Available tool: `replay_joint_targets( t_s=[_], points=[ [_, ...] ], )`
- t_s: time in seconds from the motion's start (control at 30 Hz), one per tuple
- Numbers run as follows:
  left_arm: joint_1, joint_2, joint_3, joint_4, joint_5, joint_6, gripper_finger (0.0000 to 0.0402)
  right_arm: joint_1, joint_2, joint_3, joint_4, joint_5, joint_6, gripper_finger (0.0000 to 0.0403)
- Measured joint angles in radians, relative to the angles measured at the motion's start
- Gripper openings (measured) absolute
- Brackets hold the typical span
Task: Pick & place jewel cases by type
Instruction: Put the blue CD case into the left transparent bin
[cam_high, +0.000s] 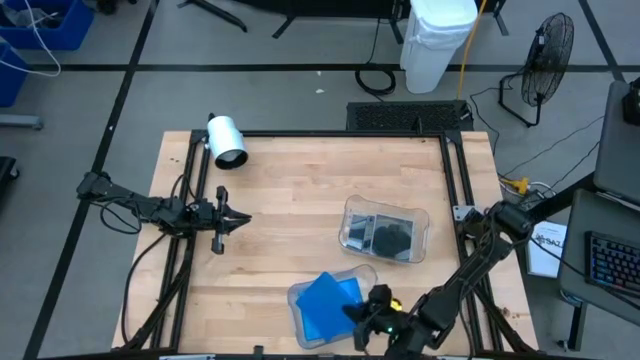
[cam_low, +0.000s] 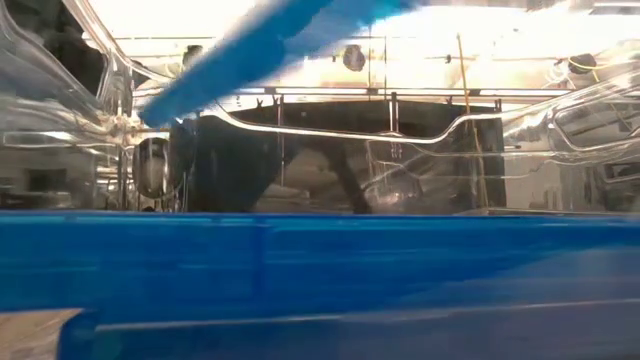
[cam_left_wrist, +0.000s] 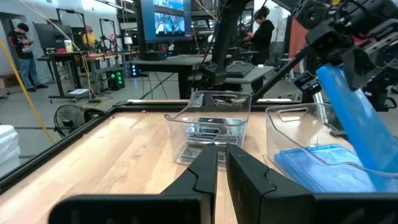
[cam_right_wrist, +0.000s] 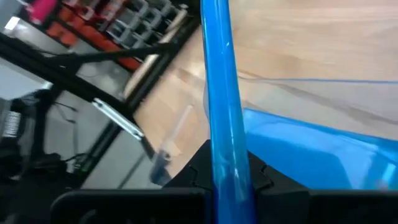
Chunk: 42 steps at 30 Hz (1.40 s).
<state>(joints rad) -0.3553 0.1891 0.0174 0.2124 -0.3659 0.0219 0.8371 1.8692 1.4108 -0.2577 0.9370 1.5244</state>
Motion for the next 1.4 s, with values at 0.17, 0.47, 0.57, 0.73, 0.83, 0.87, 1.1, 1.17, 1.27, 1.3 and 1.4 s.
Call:
replay_joint_targets(
  t_s=[0.17,0.47,0.57,0.73,0.83,0.87,1.1,1.17,1.27,1.3,1.4],
  points=[
    [0.0,0.0,0.0,0.0,0.0,0.0,0.0037,0.0,0.031,0.028,-0.142,-0.08,0.098,0.0013],
    [0.0,0.0,0.0,0.0,0.0,0.0,0.0037,-0.001,0.019,0.03,-0.149,-0.198,0.053,0.0028],
    [0.0,0.0,0.0,0.0,0.0,0.0,0.0037,0.001,0.024,0.029,-0.121,-0.236,0.013,0.0065],
    [0.0,0.0,0.0,0.0,0.0,0.0,0.0037,0.001,0.023,0.022,-0.123,-0.258,0.008,0.0125],
    [0.0,0.0,0.0,0.0,0.0,0.0,0.0037,-0.004,0.023,0.015,-0.121,-0.29,0.008,0.0161],
    [0.0,0.0,0.0,0.0,0.0,0.0,0.0037,-0.005,0.023,0.015,-0.119,-0.306,0.007,0.0172],
    [0.0,0.0,0.0,0.0,0.0,0.0,0.0037,-0.026,0.007,0.014,-0.13,-0.446,0.0,0.0225],
    [0.0,0.0,0.0,0.0,0.0,0.0,0.0037,-0.035,-0.005,0.015,-0.147,-0.488,0.008,0.0227],
    [0.0,0.0,0.0,0.0,0.0,0.0,0.0037,-0.041,-0.025,0.014,-0.195,-0.518,0.009,0.0225],
    [0.0,0.0,0.0,0.0,0.0,0.0,0.0037,-0.046,-0.034,0.014,-0.21,-0.526,0.011,0.0225],
    [0.0,0.0,0.0,0.0,0.0,0.0,0.0037,-0.058,-0.064,0.014,-0.267,-0.575,0.024,0.0225]
  ],
)
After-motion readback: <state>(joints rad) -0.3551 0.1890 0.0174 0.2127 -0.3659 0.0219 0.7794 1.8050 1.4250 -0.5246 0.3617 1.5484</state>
